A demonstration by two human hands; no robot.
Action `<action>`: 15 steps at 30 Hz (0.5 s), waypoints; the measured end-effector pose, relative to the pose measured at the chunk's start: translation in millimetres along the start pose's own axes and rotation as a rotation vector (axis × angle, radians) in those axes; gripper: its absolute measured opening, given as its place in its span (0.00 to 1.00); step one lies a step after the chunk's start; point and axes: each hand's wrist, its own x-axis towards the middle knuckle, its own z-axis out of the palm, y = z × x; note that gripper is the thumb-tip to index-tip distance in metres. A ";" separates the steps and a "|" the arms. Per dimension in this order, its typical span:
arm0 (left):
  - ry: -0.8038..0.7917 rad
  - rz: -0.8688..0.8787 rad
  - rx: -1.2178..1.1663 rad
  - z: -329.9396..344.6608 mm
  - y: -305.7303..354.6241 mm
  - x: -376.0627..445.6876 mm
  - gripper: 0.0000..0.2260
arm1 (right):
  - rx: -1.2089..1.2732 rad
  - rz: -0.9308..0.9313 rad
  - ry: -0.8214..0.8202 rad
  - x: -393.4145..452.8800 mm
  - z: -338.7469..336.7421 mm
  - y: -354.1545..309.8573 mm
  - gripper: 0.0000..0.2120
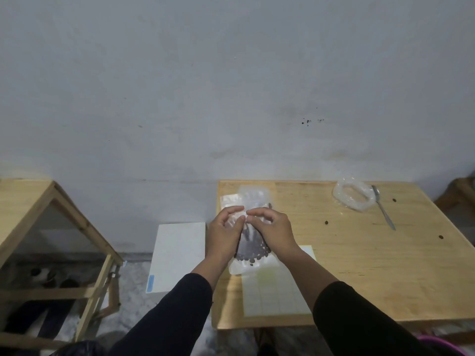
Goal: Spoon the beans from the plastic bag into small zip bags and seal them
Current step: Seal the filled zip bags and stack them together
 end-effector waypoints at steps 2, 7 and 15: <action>-0.057 0.020 0.025 -1.4 1.9 -2.5 0.09 | 0.005 0.032 0.048 0.7 -0.7 1.8 0.04; -0.051 -0.005 0.080 -0.3 2.3 -5.4 0.08 | -0.066 0.070 0.144 0.5 3.5 3.3 0.02; 0.045 -0.023 0.063 6.5 1.9 1.3 0.09 | -0.033 0.055 0.228 2.2 7.2 3.5 0.03</action>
